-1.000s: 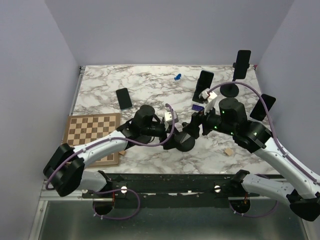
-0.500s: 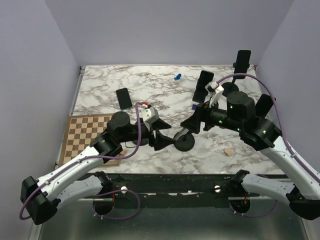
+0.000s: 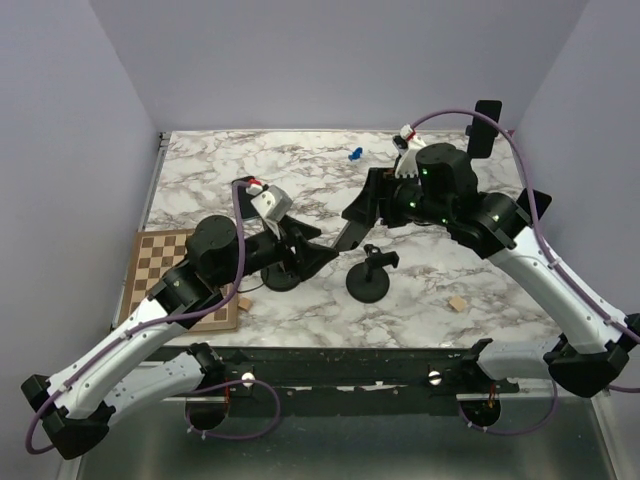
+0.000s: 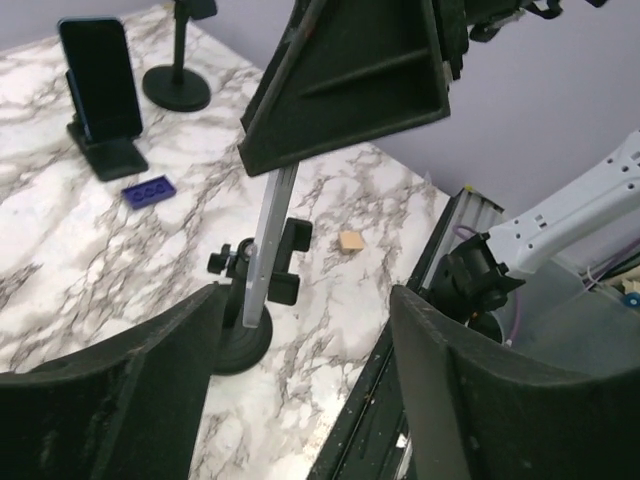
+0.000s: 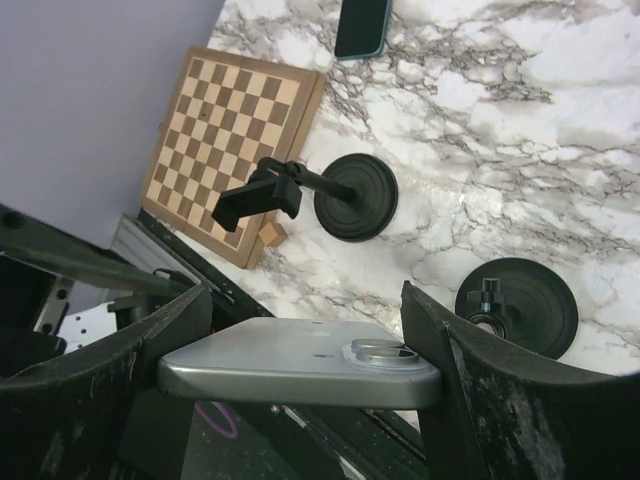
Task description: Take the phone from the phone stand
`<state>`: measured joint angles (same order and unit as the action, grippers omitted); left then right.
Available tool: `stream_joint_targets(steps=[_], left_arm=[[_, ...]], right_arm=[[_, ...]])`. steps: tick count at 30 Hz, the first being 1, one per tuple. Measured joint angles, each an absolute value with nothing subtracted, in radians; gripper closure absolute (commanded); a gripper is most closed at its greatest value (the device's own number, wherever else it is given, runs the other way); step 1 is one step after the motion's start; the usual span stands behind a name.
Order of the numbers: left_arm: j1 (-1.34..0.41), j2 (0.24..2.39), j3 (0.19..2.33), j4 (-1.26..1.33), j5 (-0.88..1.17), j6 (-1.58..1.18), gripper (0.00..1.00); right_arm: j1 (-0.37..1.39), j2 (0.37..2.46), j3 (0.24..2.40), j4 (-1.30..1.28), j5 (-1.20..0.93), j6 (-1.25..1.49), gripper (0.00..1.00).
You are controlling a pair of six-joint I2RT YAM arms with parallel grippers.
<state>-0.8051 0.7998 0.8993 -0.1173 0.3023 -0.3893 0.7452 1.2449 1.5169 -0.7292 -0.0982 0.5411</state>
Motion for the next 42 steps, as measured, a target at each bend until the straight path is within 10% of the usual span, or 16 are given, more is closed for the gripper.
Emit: stream_joint_targets(steps=[6,26,35,42], left_arm=[[-0.799,0.935,1.066,-0.237,0.247,-0.354,0.33],[-0.798,1.124,1.157,-0.334,0.289,-0.252,1.00],[-0.796,1.122,1.163,-0.346,0.301,-0.238,1.00],[-0.670,1.099,1.155,-0.331,0.311,-0.347,1.00]], right_arm=[[0.745,1.317,1.555,-0.770,-0.097,0.582,0.99],[0.739,1.346,1.586,-0.752,-0.144,0.653,0.99],[0.738,1.350,1.586,-0.744,-0.142,0.646,0.01],[0.743,1.327,1.586,-0.724,-0.095,0.634,0.00]])
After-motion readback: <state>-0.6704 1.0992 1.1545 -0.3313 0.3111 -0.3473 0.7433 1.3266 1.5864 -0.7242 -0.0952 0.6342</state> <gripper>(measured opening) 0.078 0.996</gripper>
